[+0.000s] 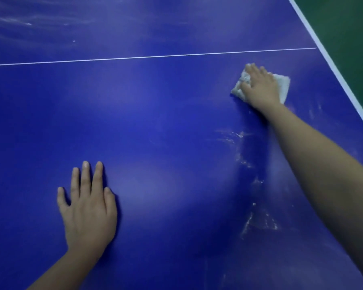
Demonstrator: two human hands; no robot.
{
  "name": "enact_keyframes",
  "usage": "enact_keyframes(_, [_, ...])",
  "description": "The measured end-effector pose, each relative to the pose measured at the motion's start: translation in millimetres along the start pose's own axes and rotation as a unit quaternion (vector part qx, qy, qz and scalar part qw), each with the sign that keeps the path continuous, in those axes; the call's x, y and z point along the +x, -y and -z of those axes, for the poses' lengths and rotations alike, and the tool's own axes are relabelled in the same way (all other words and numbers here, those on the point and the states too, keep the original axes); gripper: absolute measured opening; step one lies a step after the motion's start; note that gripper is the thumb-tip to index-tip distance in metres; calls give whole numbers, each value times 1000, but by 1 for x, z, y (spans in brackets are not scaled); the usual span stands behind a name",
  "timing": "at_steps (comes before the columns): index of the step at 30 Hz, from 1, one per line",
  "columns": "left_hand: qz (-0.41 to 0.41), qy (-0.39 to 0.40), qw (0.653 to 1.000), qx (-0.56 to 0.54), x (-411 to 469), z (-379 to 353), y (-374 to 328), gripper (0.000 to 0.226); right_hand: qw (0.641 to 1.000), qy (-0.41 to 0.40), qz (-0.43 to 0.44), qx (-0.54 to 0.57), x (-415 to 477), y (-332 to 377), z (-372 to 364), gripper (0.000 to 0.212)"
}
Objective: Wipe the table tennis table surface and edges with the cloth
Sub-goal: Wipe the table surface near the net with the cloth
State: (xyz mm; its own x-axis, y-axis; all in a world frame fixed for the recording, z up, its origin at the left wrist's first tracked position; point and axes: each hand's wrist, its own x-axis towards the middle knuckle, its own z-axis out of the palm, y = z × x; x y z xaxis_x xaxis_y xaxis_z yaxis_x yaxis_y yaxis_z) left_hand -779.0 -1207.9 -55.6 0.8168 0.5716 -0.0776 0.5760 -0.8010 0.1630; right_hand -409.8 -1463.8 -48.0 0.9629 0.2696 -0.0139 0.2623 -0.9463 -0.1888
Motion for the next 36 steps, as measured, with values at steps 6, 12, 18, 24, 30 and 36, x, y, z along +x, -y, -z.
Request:
enact_keyframes(6, [-2, -10, 1000, -11, -1, -2, 1, 64, 937, 109, 333, -7, -166, 84, -17, 67])
enact_keyframes(12, [-2, -15, 1000, -13, -1, -2, 2, 61, 790, 178, 587, -2, -323, 99, -28, 66])
enact_keyframes(18, [-2, -26, 999, -20, 1, -7, 4, 50, 973, 55, 204, 93, -196, 20, 13, 36])
enact_keyframes(24, [-6, -27, 999, -27, 1, -5, 3, 51, 999, -5, -35, 4, -176, -50, 11, 56])
enact_keyframes(30, [-18, -25, 999, -36, 1, -3, 3, 53, 989, 33, 147, 9, -355, 63, -12, 59])
enact_keyframes(36, [-40, -18, 998, -48, -3, 0, 3, 53, 892, 168, 418, 6, -485, 128, -29, 66])
